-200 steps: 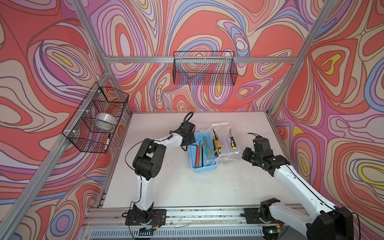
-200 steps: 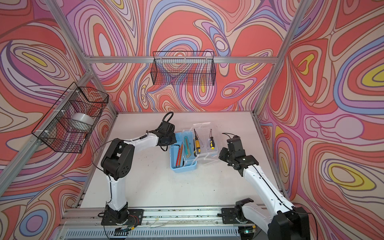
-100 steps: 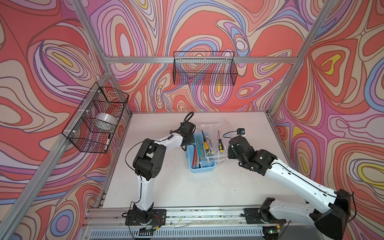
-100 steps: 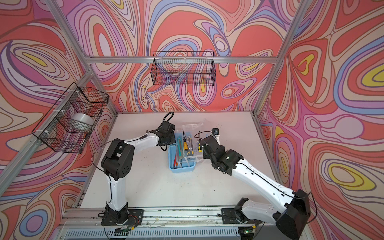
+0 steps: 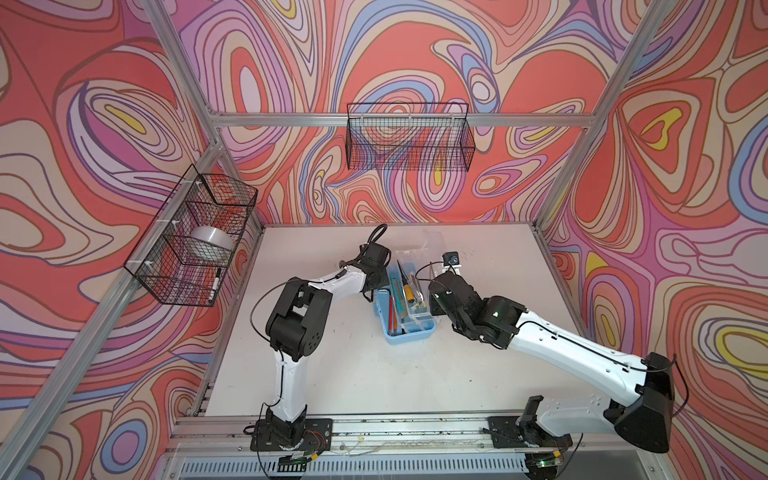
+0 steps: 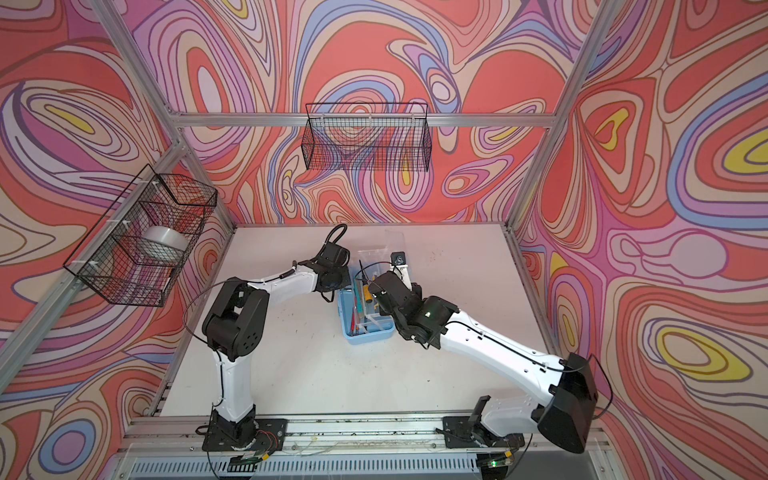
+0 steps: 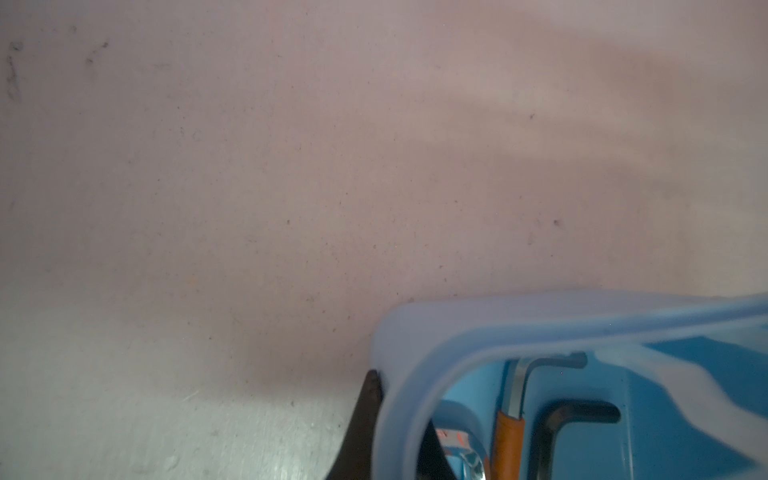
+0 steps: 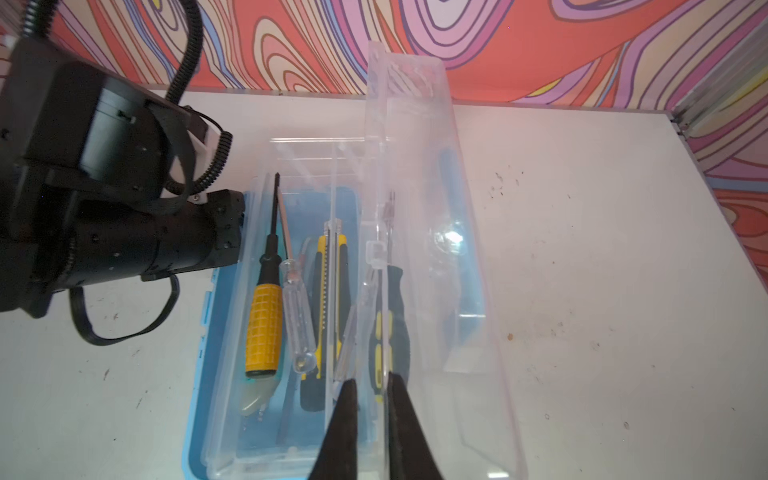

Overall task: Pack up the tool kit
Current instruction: 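Lift the clear tray with the right gripper and set it into the blue box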

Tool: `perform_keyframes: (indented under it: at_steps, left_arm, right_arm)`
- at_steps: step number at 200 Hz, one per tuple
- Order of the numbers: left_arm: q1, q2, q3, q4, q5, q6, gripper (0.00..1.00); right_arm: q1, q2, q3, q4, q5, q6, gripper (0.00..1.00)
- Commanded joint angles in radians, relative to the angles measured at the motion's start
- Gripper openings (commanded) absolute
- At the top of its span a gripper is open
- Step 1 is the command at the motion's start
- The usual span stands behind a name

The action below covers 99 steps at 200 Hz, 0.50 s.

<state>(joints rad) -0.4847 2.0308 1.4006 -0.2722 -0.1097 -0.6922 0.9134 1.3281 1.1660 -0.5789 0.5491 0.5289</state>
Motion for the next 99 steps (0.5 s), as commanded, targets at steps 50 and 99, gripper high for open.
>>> perform_keyframes:
  at_steps: [50,99]
  left_arm:
    - [-0.057,-0.029,0.002,0.051,0.076,-0.089,0.06]
    - [-0.056,-0.056,-0.009,0.05,0.027,-0.075,0.04]
  right_arm:
    - [0.058,0.063,0.037,0.168,-0.429,-0.068,0.37]
    - [0.057,-0.091,0.043,0.127,-0.315,-0.096,0.39]
